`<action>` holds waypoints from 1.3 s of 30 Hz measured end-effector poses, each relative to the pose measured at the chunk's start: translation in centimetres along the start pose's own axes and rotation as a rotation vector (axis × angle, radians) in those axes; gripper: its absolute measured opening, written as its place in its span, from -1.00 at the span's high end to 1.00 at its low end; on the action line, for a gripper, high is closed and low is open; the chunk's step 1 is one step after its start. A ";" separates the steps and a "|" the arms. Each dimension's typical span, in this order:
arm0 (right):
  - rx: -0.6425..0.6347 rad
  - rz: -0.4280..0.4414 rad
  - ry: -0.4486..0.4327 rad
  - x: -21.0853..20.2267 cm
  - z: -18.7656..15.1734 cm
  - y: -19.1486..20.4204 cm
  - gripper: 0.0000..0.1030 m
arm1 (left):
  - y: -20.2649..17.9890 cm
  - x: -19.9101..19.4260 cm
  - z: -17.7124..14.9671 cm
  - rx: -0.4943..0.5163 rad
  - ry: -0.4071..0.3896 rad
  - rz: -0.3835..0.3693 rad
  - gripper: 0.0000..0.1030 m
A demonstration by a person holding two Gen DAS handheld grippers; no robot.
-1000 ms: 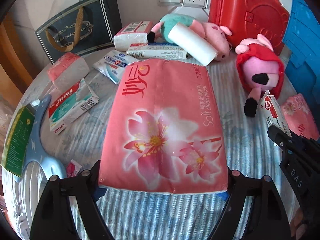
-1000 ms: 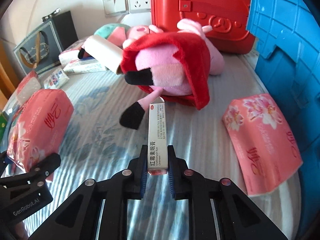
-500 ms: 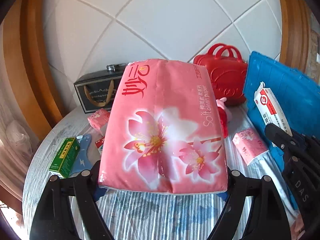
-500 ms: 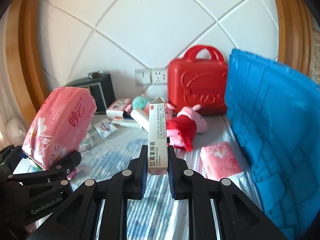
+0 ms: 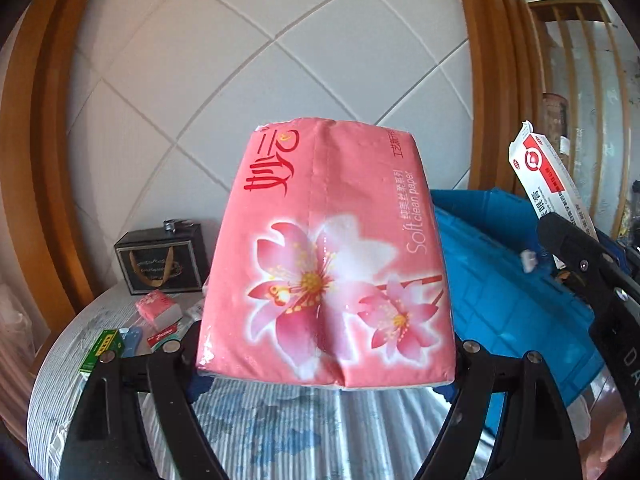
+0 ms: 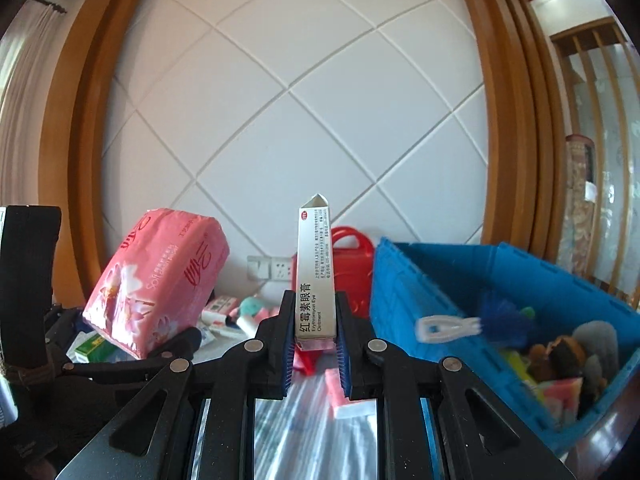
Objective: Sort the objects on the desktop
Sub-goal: 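Carry the tissue pack with the left gripper while the right carries the ointment box to the blue crate, then open both grippers to drop the tissue pack and ointment box into the crate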
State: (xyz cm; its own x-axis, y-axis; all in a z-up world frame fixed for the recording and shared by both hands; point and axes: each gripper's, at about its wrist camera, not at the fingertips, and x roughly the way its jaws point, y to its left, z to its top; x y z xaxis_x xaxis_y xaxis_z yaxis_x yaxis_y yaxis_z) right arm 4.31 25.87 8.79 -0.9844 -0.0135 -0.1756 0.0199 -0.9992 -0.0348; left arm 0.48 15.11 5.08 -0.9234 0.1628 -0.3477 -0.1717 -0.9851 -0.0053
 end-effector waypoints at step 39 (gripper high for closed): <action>0.151 -0.361 0.117 -0.3 -2.7 -31.6 -0.54 | -28.9 4.6 3.9 0.181 0.087 -0.243 -0.68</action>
State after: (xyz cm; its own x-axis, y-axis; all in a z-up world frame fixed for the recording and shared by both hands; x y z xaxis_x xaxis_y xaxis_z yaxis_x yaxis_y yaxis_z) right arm 4.43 57.59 7.28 -0.8965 0.3351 -0.2898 -0.3582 -0.9332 0.0289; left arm -0.13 44.58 7.29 -0.8163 0.3798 -0.4351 -0.4495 -0.8908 0.0657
